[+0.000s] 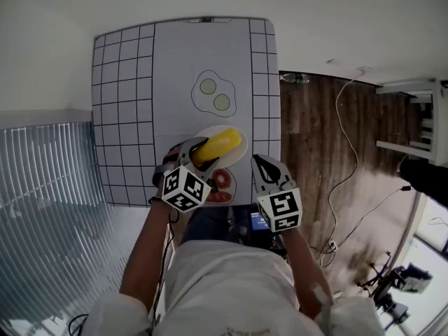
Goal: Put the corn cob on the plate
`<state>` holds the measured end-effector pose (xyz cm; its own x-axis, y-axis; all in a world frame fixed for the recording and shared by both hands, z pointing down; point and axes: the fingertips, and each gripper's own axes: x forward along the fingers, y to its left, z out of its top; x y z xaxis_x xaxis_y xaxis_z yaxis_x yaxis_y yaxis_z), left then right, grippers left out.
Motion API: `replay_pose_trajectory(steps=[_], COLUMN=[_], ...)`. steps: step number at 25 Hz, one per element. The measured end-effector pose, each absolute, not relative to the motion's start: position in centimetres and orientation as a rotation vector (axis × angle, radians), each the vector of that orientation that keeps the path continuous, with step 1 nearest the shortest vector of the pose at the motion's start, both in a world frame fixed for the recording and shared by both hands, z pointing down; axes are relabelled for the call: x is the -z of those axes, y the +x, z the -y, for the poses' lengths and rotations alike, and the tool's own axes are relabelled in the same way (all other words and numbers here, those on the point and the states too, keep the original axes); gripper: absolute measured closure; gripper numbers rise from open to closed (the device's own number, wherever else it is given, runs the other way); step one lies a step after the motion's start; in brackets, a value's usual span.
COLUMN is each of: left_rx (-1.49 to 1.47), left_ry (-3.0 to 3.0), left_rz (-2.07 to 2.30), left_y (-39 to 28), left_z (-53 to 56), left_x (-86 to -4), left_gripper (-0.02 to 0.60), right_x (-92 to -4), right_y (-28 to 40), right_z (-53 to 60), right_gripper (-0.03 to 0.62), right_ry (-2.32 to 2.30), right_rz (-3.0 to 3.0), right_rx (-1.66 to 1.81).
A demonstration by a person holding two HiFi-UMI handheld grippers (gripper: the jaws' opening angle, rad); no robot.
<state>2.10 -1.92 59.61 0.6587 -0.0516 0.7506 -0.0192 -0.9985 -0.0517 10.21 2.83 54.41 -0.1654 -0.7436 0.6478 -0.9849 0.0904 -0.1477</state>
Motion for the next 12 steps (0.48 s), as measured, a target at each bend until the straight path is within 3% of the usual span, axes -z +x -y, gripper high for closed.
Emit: replay_pose_trajectory(steps=[12], left_rx=[1.31], left_ry=[-2.753], left_rz=[0.174], left_y=[3.0], left_z=[0.9], left_x=[-61.2], left_gripper=[0.337], right_x=[-54.9], right_y=[10.0], right_z=[-3.1], right_gripper=[0.588], right_ry=[1.681], right_rz=[1.974], right_rx=[-0.805])
